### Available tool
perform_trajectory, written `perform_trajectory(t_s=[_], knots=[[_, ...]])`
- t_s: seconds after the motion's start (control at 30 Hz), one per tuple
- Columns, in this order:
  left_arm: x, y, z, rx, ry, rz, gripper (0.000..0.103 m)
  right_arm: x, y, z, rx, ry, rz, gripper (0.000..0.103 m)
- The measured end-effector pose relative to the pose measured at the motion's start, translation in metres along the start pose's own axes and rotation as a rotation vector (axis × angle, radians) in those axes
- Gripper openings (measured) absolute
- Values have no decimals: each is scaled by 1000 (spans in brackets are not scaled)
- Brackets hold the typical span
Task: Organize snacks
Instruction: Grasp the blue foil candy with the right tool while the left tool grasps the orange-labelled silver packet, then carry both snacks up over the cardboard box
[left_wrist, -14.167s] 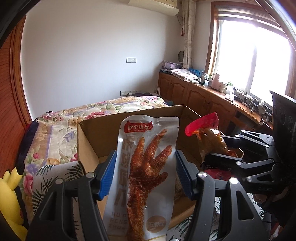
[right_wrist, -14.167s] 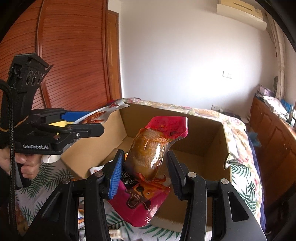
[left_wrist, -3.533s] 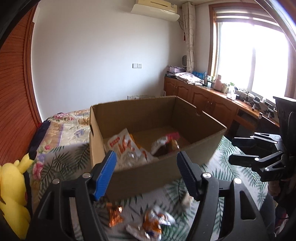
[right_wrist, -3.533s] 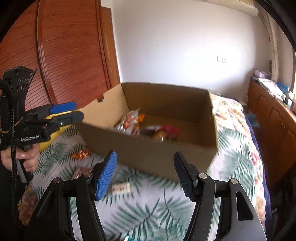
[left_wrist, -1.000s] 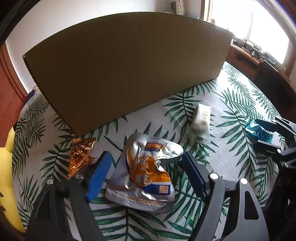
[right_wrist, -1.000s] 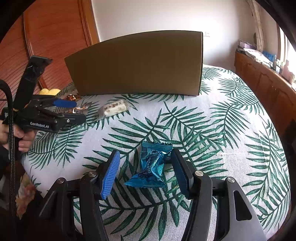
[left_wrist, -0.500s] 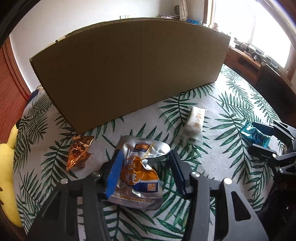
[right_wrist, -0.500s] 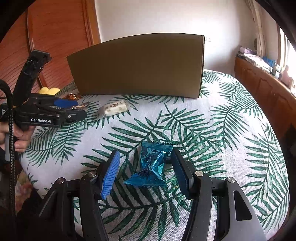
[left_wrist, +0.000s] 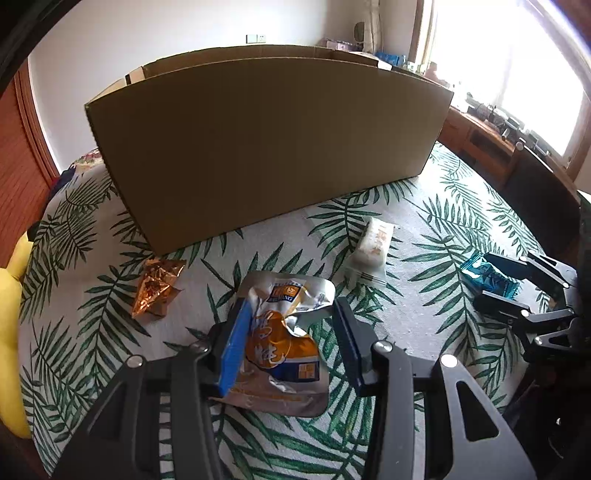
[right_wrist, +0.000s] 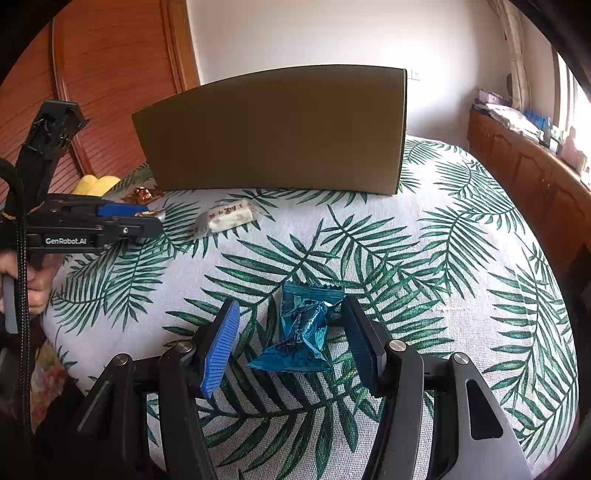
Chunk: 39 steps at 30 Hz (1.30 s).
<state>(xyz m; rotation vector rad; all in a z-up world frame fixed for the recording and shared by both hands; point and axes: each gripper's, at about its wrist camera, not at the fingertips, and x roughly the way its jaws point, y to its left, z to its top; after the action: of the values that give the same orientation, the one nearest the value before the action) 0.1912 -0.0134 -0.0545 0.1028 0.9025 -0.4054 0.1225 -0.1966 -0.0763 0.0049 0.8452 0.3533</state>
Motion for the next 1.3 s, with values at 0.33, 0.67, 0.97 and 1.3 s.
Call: perform_trajectory(t_s=[0.33, 0.67, 0.97, 1.3], knots=[[-14, -1, -5, -43, -52, -35, 44, -1, -20, 5, 53, 7, 27, 26], [-25, -3, -2, -59, -92, -59, 44, -3, -20, 5, 60, 4, 24, 26], [-44, -5, 5, -72, -167, -58, 44, -14, -25, 7, 68, -28, 32, 26], [-75, -8, 29, -35, -264, -35, 44, -25, -21, 42, -2, -85, 34, 26]])
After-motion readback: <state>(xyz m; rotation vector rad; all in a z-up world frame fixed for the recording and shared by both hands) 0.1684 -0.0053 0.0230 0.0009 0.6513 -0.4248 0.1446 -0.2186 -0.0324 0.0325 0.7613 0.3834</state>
